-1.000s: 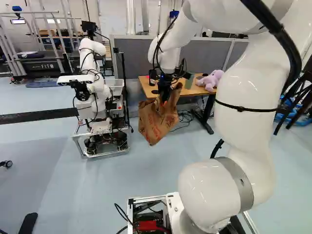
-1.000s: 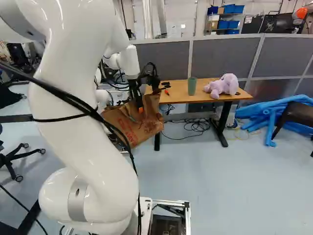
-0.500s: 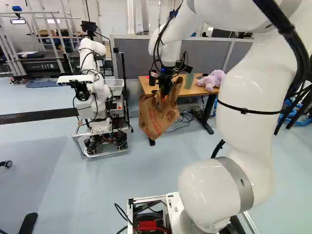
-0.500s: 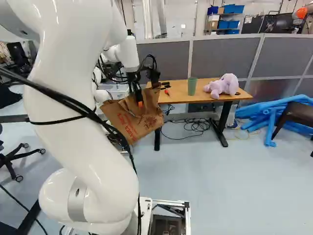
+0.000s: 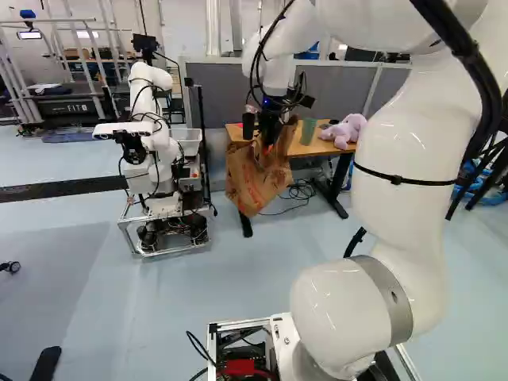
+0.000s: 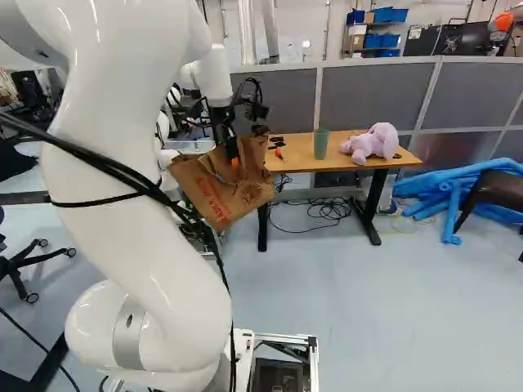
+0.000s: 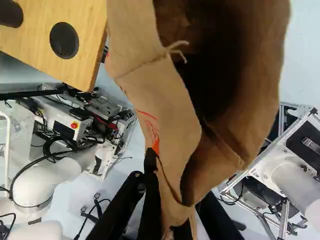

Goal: Pick up the bag on the ground and place it on the table

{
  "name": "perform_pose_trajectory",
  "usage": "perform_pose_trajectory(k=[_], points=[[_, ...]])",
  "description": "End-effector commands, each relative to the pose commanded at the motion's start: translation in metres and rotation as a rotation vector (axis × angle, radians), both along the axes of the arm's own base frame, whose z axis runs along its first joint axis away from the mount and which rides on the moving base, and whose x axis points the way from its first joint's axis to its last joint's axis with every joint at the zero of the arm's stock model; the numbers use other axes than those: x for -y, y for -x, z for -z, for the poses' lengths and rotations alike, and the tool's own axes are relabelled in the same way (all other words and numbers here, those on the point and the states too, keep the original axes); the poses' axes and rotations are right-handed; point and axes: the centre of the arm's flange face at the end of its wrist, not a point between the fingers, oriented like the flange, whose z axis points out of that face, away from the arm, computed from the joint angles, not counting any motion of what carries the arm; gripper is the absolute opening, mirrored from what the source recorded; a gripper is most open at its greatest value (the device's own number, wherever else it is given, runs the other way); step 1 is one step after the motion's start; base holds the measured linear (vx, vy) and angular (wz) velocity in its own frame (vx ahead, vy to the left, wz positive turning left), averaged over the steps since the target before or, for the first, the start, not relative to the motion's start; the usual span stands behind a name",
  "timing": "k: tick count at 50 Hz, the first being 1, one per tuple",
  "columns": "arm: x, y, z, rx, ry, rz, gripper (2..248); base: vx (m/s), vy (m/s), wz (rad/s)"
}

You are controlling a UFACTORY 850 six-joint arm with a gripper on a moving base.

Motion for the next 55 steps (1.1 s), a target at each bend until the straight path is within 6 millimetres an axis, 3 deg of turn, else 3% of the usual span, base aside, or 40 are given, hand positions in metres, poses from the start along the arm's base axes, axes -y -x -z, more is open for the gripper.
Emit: perform_pose_trajectory(k=[25, 55], points=[[0.002, -0.012, -0.037, 0.007, 0.0, 0.005, 26, 0.0, 0.0, 0.0], [0.004, -0.007, -0.081, -0.033, 0.002, 0.008, 26, 0.0, 0.0, 0.0]])
